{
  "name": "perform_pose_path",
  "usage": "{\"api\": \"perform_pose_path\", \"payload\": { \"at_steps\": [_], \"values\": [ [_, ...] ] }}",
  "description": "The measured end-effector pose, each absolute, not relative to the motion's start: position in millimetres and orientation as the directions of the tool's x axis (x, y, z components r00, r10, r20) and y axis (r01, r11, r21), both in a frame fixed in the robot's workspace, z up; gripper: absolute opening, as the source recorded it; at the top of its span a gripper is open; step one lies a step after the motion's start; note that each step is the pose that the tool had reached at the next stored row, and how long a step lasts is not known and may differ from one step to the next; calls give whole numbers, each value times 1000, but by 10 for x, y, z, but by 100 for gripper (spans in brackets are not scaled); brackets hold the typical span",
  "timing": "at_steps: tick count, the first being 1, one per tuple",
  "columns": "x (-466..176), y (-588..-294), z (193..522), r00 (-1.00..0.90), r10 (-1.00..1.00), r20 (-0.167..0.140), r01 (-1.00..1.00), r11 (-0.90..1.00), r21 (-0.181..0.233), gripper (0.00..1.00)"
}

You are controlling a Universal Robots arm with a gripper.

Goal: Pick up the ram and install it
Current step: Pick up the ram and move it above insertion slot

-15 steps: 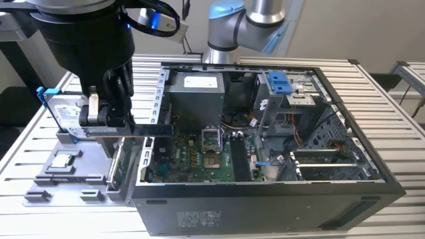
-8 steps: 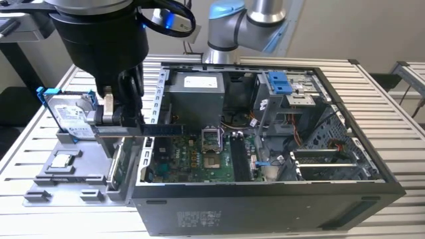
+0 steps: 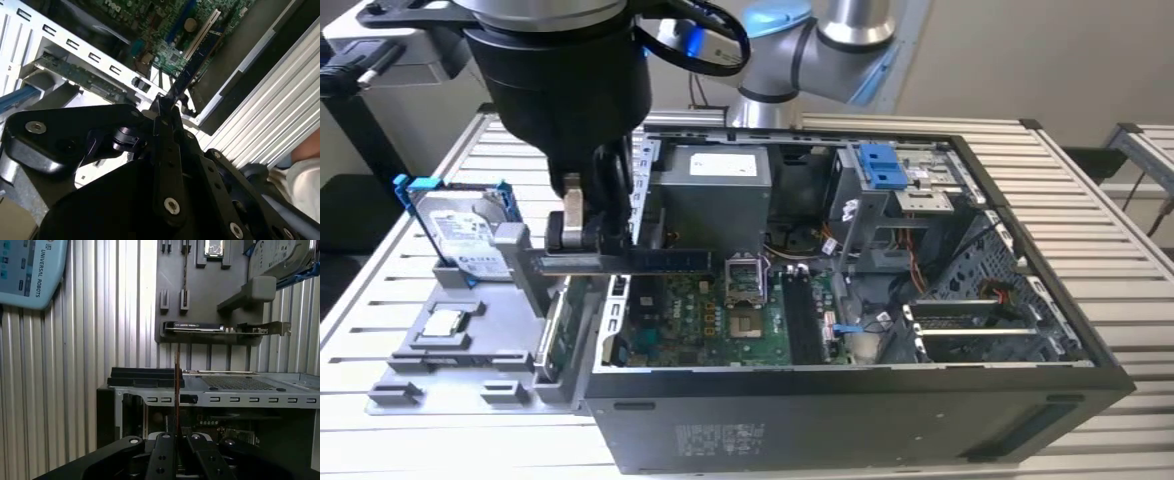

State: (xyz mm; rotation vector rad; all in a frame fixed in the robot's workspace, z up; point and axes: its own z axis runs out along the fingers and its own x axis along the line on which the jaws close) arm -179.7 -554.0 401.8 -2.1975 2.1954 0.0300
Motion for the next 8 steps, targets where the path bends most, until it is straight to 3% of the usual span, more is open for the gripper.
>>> {"api": "perform_pose_path", "payload": {
  "at_steps": [8],
  "values": [
    [-1623,-5540,4018,1,-999,-39,-1000,-1,-11,14]
  ]
}}
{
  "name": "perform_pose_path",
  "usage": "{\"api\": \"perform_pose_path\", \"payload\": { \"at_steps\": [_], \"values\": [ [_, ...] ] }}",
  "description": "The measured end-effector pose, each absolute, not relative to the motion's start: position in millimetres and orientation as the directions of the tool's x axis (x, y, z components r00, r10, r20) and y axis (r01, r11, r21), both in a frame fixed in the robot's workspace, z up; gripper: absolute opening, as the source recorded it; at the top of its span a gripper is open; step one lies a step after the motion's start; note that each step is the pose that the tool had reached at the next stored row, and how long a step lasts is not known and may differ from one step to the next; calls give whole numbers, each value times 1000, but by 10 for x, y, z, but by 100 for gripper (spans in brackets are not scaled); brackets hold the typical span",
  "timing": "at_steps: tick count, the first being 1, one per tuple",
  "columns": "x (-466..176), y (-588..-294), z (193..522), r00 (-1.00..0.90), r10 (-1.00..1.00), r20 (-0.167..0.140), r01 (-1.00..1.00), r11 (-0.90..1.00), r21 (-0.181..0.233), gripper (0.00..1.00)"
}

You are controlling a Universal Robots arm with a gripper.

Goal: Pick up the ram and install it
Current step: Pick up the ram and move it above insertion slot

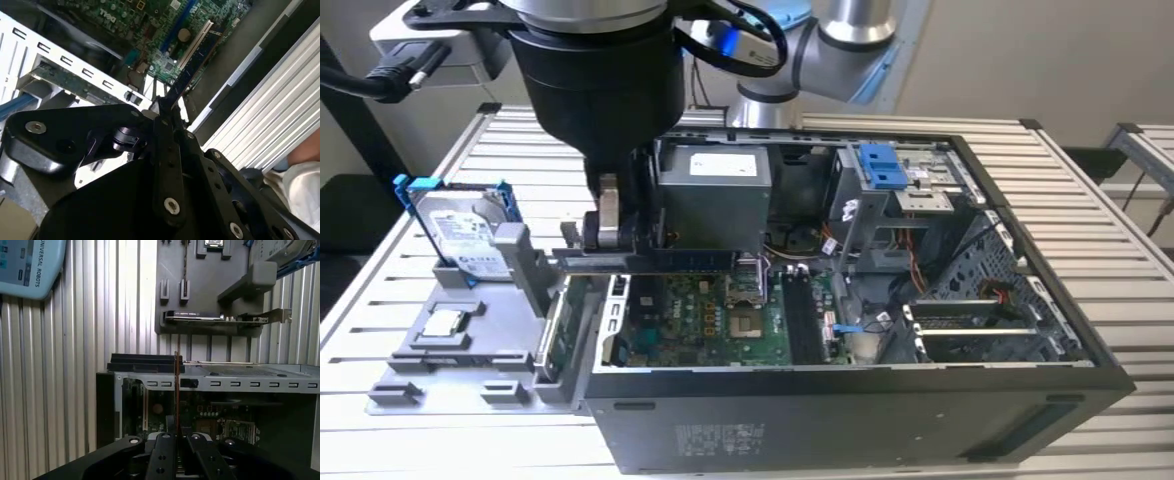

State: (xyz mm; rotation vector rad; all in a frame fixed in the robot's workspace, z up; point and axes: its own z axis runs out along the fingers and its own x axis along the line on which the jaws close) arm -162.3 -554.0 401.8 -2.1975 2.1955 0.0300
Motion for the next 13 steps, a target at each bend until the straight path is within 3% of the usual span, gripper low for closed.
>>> {"api": "perform_pose_path", "payload": {
  "at_steps": [13],
  "values": [
    [-1342,-5540,4017,1,-999,-39,-1000,-1,-11,14]
  ]
}}
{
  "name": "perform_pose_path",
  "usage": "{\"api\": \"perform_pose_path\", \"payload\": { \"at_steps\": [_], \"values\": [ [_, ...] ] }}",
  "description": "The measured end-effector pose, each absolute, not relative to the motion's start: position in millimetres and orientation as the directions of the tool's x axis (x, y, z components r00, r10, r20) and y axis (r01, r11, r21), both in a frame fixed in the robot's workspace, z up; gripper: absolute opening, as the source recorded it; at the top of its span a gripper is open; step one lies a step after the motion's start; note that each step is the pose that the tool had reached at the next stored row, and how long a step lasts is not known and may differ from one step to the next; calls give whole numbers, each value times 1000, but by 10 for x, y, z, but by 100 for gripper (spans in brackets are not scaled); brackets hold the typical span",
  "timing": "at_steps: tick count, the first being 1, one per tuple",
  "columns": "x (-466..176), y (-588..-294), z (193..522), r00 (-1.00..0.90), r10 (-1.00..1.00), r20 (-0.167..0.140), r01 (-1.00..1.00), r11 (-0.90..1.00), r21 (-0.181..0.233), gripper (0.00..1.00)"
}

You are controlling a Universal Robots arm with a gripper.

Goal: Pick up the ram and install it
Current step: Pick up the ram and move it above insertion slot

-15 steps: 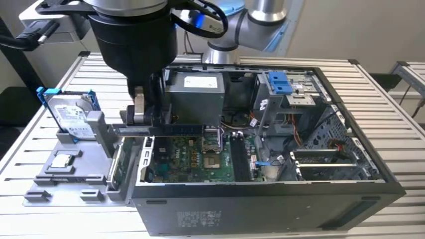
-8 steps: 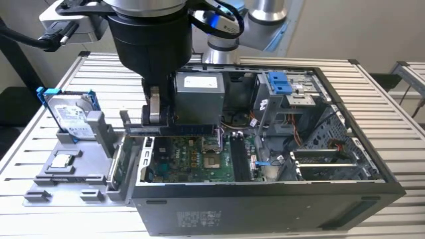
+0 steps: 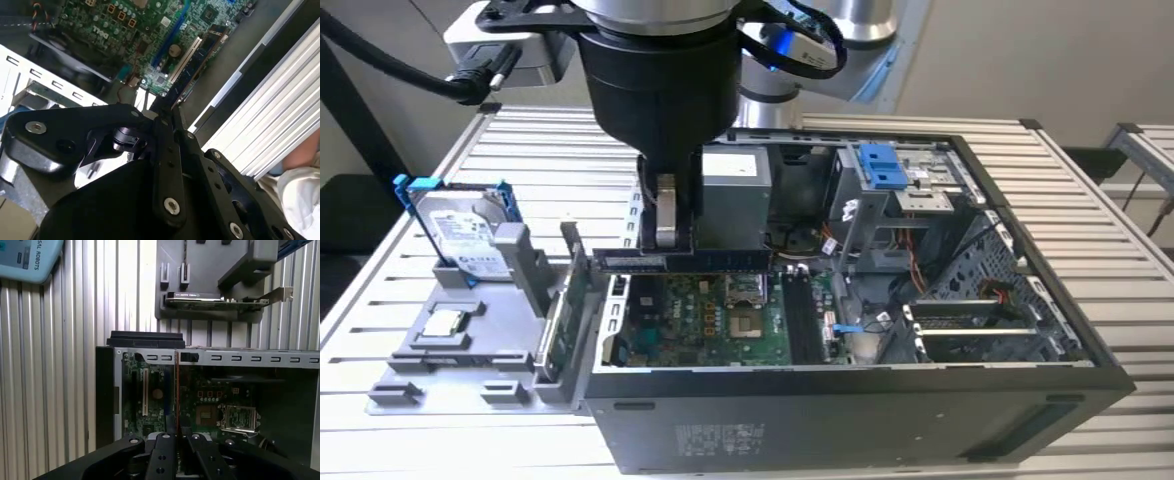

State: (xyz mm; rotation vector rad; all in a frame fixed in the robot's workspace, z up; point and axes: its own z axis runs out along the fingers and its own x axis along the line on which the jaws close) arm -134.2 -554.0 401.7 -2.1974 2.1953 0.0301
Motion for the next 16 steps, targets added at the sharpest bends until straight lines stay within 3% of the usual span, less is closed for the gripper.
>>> {"api": "perform_pose_path", "payload": {
  "at_steps": [16],
  "values": [
    [-1019,-5540,4017,1,-999,-39,-1000,-1,-11,14]
  ]
}}
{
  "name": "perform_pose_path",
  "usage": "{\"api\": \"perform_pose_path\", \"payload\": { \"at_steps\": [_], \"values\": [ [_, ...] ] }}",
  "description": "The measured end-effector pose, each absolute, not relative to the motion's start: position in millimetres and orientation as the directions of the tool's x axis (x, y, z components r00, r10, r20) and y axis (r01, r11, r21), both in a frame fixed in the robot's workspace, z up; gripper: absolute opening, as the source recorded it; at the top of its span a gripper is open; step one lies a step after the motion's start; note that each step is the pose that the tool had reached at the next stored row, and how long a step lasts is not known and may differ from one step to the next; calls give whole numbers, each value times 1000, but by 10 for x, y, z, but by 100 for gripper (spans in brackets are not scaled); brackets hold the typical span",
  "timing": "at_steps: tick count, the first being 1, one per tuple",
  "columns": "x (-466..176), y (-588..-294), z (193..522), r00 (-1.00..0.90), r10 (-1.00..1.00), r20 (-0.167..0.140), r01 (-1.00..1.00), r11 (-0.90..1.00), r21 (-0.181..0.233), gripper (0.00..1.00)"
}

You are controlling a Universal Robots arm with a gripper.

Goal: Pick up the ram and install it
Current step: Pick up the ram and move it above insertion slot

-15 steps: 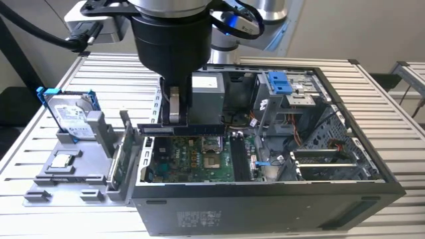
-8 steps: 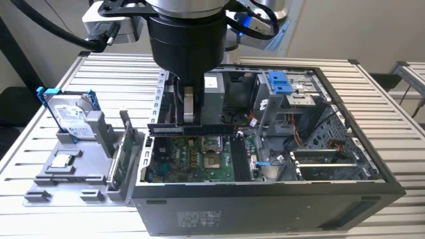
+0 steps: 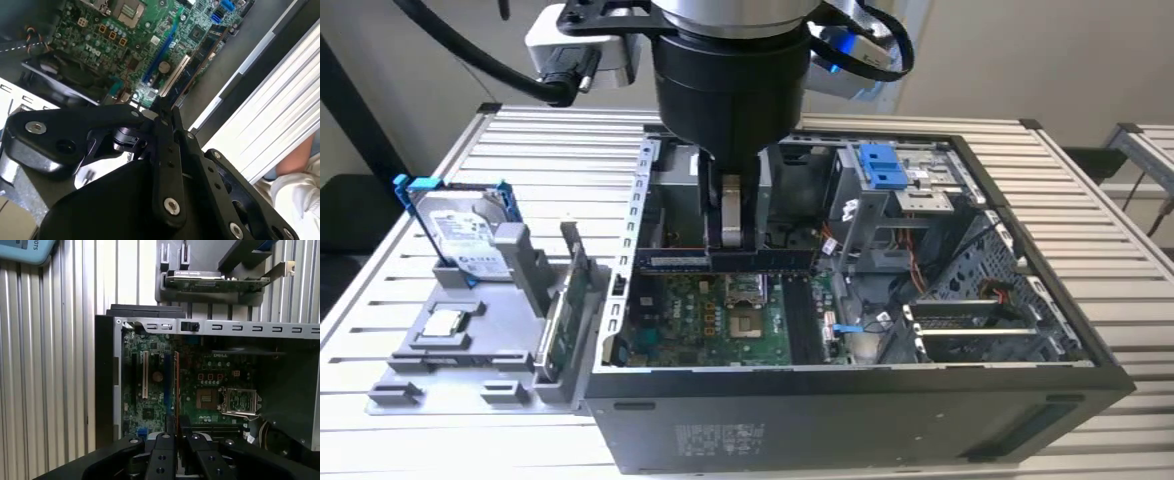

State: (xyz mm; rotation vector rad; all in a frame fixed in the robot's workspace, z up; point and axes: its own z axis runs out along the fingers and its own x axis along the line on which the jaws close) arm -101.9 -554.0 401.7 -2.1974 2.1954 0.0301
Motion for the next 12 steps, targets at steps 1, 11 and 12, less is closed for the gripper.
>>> {"api": "perform_pose_path", "payload": {
  "at_steps": [1,11,12],
  "values": [
    [-999,-5540,4018,1,-999,-39,-1000,-1,-11,14],
    [-775,-5540,4017,1,-999,-39,-1000,-1,-11,14],
    [-751,-5540,4017,1,-999,-39,-1000,-1,-11,14]
  ]
}}
